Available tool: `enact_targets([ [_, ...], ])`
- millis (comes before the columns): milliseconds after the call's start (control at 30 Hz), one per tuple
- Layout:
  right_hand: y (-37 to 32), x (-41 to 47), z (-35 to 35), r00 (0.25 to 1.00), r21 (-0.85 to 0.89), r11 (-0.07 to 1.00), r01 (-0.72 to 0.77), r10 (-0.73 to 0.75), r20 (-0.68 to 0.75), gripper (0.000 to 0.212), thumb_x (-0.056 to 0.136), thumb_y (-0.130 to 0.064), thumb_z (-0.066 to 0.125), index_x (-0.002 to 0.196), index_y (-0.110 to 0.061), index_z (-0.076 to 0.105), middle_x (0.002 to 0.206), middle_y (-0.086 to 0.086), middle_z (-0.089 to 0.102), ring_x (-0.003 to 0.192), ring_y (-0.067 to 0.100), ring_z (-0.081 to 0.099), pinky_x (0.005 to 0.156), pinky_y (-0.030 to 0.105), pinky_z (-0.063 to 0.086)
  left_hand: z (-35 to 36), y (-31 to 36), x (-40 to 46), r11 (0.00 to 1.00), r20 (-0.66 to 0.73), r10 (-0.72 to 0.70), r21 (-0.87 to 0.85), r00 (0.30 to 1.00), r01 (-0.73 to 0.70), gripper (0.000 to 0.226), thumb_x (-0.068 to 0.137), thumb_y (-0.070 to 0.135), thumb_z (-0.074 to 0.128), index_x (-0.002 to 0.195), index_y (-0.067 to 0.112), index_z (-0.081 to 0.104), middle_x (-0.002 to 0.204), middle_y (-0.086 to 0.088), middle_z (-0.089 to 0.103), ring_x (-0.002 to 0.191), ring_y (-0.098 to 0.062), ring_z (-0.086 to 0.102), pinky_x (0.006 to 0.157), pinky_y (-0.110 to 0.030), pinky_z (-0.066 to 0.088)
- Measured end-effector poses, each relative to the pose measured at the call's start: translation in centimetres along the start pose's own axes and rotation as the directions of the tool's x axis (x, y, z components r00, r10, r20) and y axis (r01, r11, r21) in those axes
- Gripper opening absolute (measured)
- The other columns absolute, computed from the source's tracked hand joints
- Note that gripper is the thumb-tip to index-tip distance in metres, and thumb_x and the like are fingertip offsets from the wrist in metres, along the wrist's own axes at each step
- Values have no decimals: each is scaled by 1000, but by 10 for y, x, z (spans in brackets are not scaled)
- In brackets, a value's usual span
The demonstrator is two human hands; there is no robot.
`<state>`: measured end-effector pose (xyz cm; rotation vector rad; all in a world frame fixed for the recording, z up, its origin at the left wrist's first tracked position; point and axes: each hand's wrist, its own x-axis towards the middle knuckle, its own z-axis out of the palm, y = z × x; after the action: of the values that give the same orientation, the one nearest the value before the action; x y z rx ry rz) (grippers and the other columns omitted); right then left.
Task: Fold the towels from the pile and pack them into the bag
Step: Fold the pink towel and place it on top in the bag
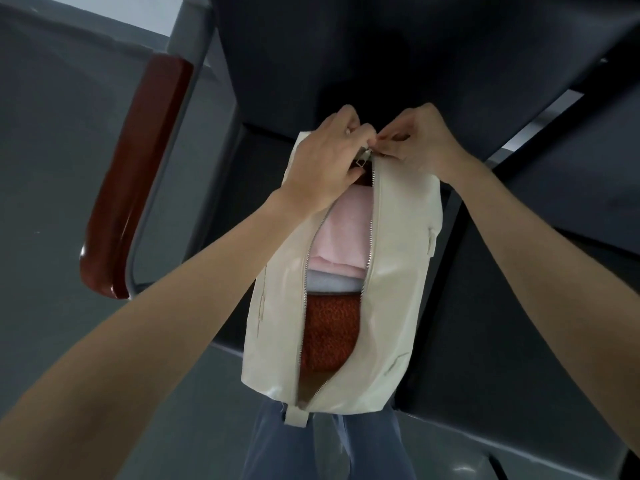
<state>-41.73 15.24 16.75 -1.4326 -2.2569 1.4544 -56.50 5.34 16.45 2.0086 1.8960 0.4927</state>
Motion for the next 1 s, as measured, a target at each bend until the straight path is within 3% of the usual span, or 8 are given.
enact_targets([
  [167,7,0,0,998,94,994,-53,55,-18,16,82,-15,74,98,-12,72,80,-11,63,75,-1,59,73,9,46,2,-2,1,997,-60,67,43,996,-65,15,78,14,71,92,12,71,97,-7,60,89,-24,58,59,-41,52],
  [267,12,0,0,988,242,961,-134,149,-44,3,84,-13,72,85,-14,69,80,-4,64,74,4,61,76,17,53,3,-7,1,989,-111,133,85,985,-124,15,85,22,63,87,13,75,90,-4,62,81,-20,60,55,-39,52],
  [367,16,3,-2,980,325,929,-174,195,-30,17,82,-15,74,97,-10,67,83,-1,64,73,5,62,72,15,53,3,-7,3,973,-154,205,138,967,-185,22,91,23,58,82,12,74,87,-3,62,75,-19,58,54,-37,51],
  [500,15,5,-5,981,247,950,-194,187,51,23,84,-21,72,105,-12,70,92,-4,67,85,2,62,79,14,51,3,-2,9,965,-192,226,175,955,-193,18,91,14,57,82,5,70,84,-7,63,71,-23,58,48,-38,50],
  [667,12,10,-3,983,134,990,-44,67,-172,15,85,-15,71,99,-8,73,93,1,69,85,5,63,81,17,52,2,4,11,979,-205,191,105,960,-172,9,83,-3,63,76,3,67,79,-9,62,70,-26,56,51,-42,49],
  [833,13,19,10,908,69,993,-94,114,-403,12,85,-22,71,94,-15,75,92,-5,66,89,6,62,81,22,51,-1,8,1,982,-205,185,58,961,-177,13,82,-5,60,74,3,68,77,-9,63,67,-27,56,53,-43,49],
  [1000,6,29,15,888,1,984,-178,162,-430,11,88,-27,67,93,-20,74,105,-5,63,89,7,59,74,24,50,-12,14,-46,980,-164,180,-59,970,-192,11,80,-5,61,76,-1,69,76,-13,65,67,-29,59,60,-40,50],
])
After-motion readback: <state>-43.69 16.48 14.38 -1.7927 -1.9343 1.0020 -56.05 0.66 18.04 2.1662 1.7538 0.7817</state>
